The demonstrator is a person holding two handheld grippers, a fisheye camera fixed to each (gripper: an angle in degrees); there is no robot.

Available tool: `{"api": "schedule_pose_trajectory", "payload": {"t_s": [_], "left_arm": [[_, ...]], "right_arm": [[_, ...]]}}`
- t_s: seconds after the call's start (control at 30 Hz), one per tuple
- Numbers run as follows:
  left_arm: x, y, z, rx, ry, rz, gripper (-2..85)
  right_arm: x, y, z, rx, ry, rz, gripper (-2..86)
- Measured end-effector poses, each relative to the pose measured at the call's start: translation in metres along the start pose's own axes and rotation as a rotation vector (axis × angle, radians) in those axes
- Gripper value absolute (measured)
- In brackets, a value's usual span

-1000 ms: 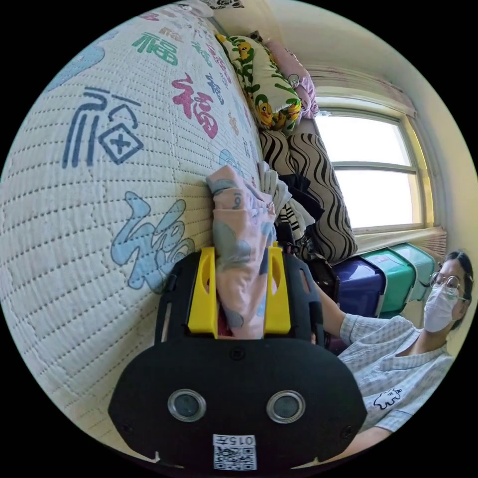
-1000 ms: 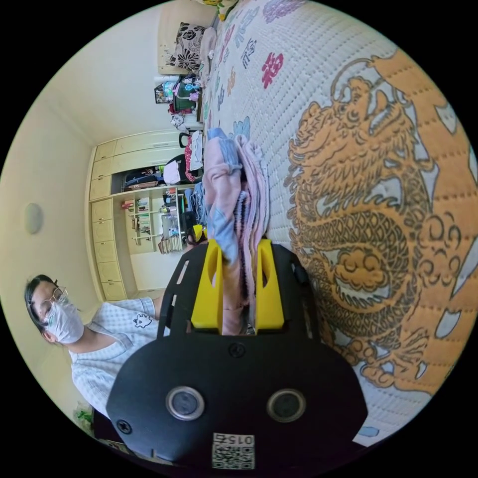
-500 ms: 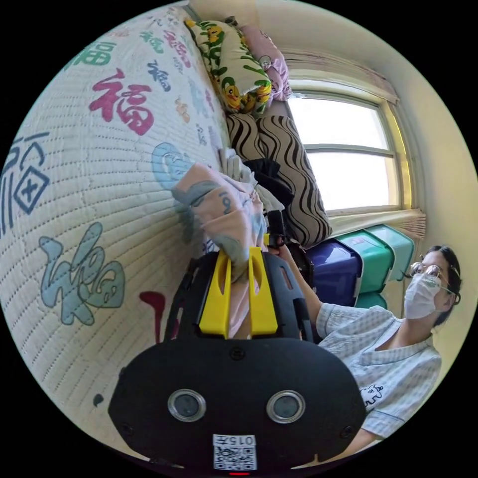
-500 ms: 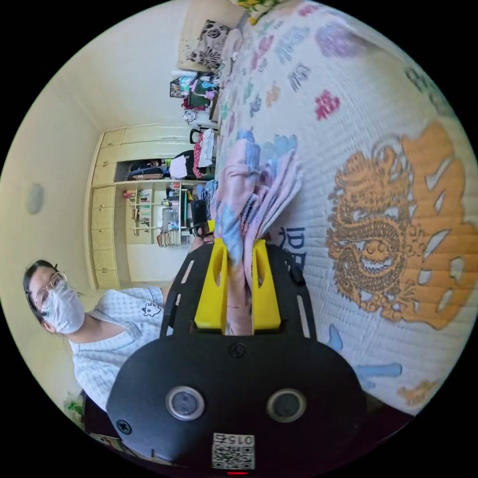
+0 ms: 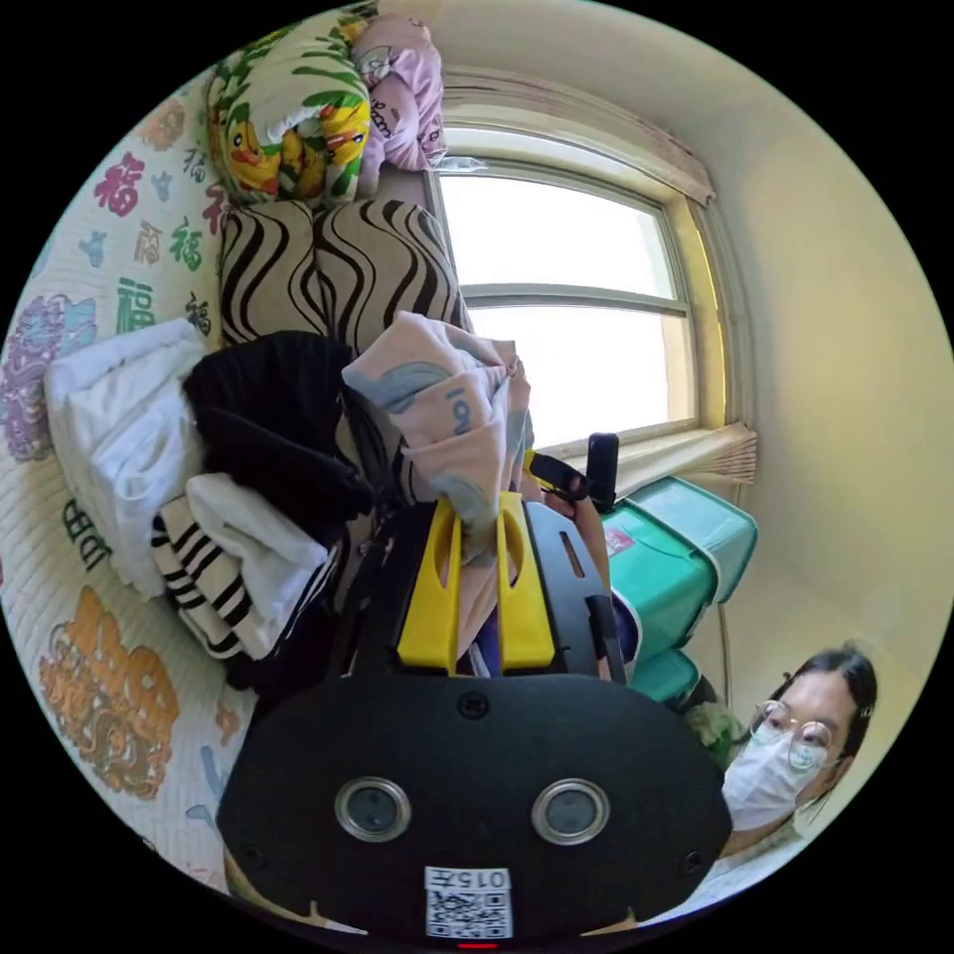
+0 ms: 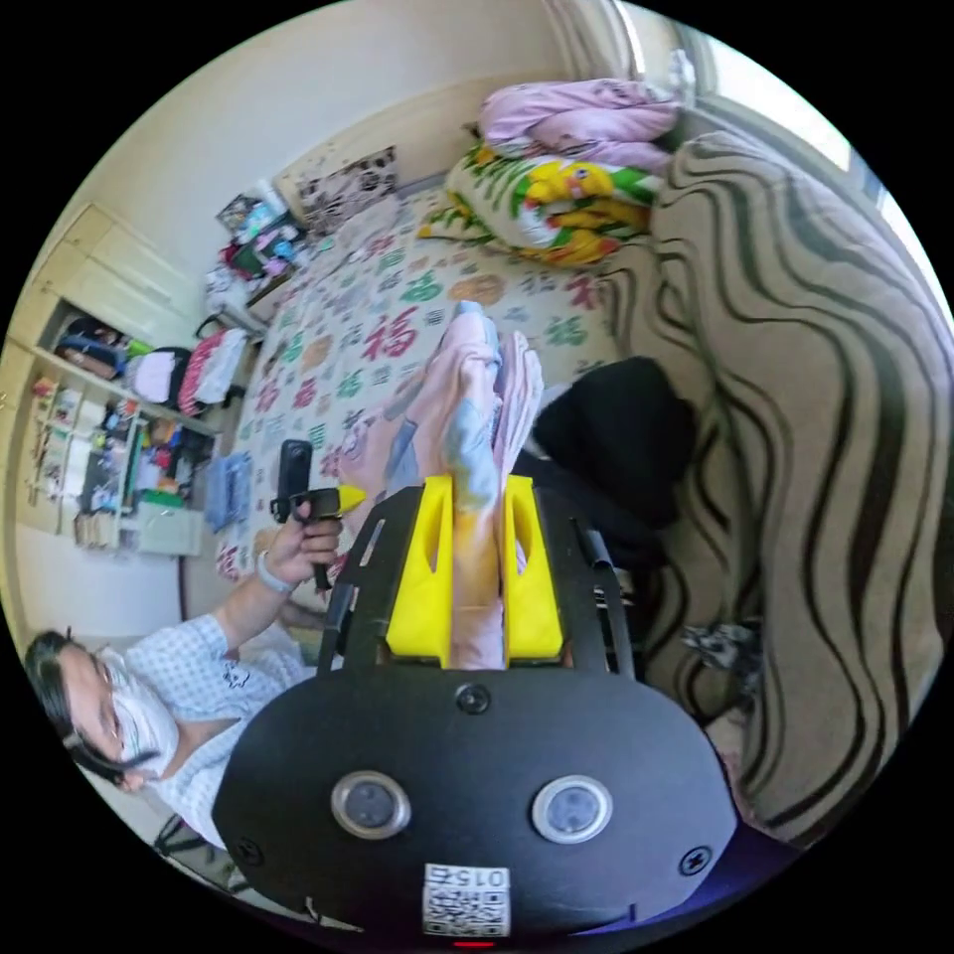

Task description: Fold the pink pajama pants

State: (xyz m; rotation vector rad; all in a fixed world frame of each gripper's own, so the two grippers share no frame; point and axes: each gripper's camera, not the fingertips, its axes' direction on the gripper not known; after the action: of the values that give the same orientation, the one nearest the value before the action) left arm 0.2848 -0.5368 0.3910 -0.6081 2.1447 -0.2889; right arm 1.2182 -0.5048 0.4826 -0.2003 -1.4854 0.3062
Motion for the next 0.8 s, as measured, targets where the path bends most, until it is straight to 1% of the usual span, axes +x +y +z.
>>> {"api": "schedule_pose_trajectory", "payload": {"t_s": [0.03, 0.1, 0.17, 0.27, 0.33, 0.4, 0.47, 0.5, 0.57, 0.6, 0.63, 0.67, 0.7, 0.77, 0.8], "left_arm": [[-0.006, -0.01, 0.024, 0.001, 0.012, -0.028, 5.6], [-0.02, -0.022, 0.052, -0.003, -0.046, -0.062, 5.8], [-0.047, -0.025, 0.074, 0.001, -0.183, -0.135, 6.0], [-0.072, -0.013, 0.08, -0.005, -0.253, -0.201, 6.3], [-0.072, -0.006, 0.08, -0.023, -0.258, -0.192, 6.4], [-0.064, 0.001, 0.077, -0.029, -0.246, -0.156, 6.4], [-0.046, 0.017, 0.063, -0.007, -0.211, -0.115, 6.0], [-0.04, 0.022, 0.058, -0.009, -0.197, -0.099, 5.9], [-0.014, 0.049, 0.034, -0.022, -0.159, -0.024, 5.5], [-0.006, 0.059, 0.026, -0.022, -0.162, -0.002, 5.4], [0.009, 0.079, 0.006, -0.012, -0.191, 0.046, 5.2], [0.027, 0.103, -0.017, -0.002, -0.24, 0.11, 5.2], [0.035, 0.116, -0.03, 0.0, -0.274, 0.143, 5.2], [0.067, 0.173, -0.091, 0.045, -0.469, 0.214, 6.0], [0.074, 0.188, -0.108, 0.068, -0.524, 0.223, 6.2]], "right_arm": [[0.01, -0.005, -0.003, 0.012, 0.053, 0.045, 8.2], [0.028, -0.012, 0.008, 0.014, 0.105, 0.122, 8.3], [0.053, -0.011, 0.051, 0.006, 0.153, 0.232, 8.3], [0.074, 0.012, 0.114, -0.011, 0.175, 0.362, 6.3], [0.076, 0.031, 0.136, -0.013, 0.203, 0.403, 6.0], [0.071, 0.051, 0.14, 0.038, 0.164, 0.434, 6.6], [0.056, 0.079, 0.126, 0.155, 0.054, 0.463, 7.3], [0.048, 0.085, 0.121, 0.18, 0.032, 0.456, 7.3], [0.006, 0.106, 0.103, 0.274, -0.002, 0.397, 7.3], [-0.009, 0.111, 0.099, 0.296, -0.005, 0.371, 7.3], [-0.043, 0.12, 0.095, 0.33, -0.017, 0.294, 7.3], [-0.083, 0.134, 0.096, 0.362, -0.045, 0.204, 7.4], [-0.105, 0.142, 0.099, 0.378, -0.065, 0.159, 7.5], [-0.196, 0.185, 0.13, 0.409, -0.141, -0.023, 7.7], [-0.22, 0.196, 0.142, 0.399, -0.158, -0.067, 7.7]]}}
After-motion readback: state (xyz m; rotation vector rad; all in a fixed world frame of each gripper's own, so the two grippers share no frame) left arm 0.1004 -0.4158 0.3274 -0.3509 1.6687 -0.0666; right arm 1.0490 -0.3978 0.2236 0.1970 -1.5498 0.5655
